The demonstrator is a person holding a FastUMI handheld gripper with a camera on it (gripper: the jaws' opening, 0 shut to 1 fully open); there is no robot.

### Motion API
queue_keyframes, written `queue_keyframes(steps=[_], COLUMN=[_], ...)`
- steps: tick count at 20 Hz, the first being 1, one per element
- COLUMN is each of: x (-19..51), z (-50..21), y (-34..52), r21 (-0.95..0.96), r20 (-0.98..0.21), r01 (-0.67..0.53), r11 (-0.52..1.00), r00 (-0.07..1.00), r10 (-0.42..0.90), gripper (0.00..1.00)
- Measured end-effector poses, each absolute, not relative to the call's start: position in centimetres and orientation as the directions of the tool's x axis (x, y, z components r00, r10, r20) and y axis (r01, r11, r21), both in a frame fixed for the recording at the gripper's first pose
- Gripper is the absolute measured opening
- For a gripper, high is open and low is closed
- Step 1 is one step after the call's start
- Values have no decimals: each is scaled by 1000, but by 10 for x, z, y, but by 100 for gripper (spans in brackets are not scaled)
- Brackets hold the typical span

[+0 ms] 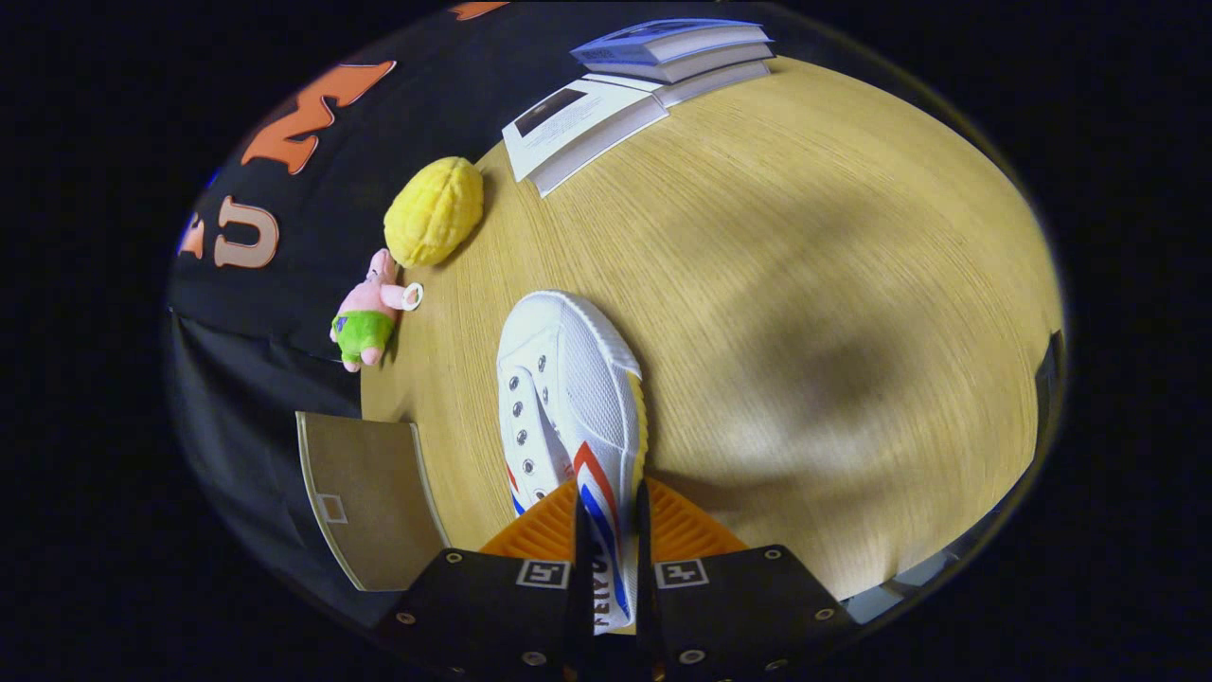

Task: Open the storage box then place both shoes into the box .Put the left shoe in first, then the right shoe, with the right side of both shoes facing outward in a uniform manner.

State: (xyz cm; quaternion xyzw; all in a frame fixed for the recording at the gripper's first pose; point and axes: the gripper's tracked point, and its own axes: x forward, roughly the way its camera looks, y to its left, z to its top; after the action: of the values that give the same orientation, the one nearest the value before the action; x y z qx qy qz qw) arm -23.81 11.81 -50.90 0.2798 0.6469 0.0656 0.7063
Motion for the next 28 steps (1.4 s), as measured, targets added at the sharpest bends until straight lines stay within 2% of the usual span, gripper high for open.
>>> queue_keyframes(steps=[5, 17, 21, 25, 28], x=[-219, -196, -207, -228, -243], z=[-454, -322, -318, -332, -341], y=[180, 345, 399, 435, 434], r21=[580, 738, 735, 723, 672], r20=[-814, -665, -662, -680, -730], r01=[240, 33, -42, -43, -22], r11=[778, 674, 677, 690, 740], r00=[172, 201, 175, 137, 151], r10=[554, 719, 729, 721, 667], gripper=[16, 15, 15, 16, 16])
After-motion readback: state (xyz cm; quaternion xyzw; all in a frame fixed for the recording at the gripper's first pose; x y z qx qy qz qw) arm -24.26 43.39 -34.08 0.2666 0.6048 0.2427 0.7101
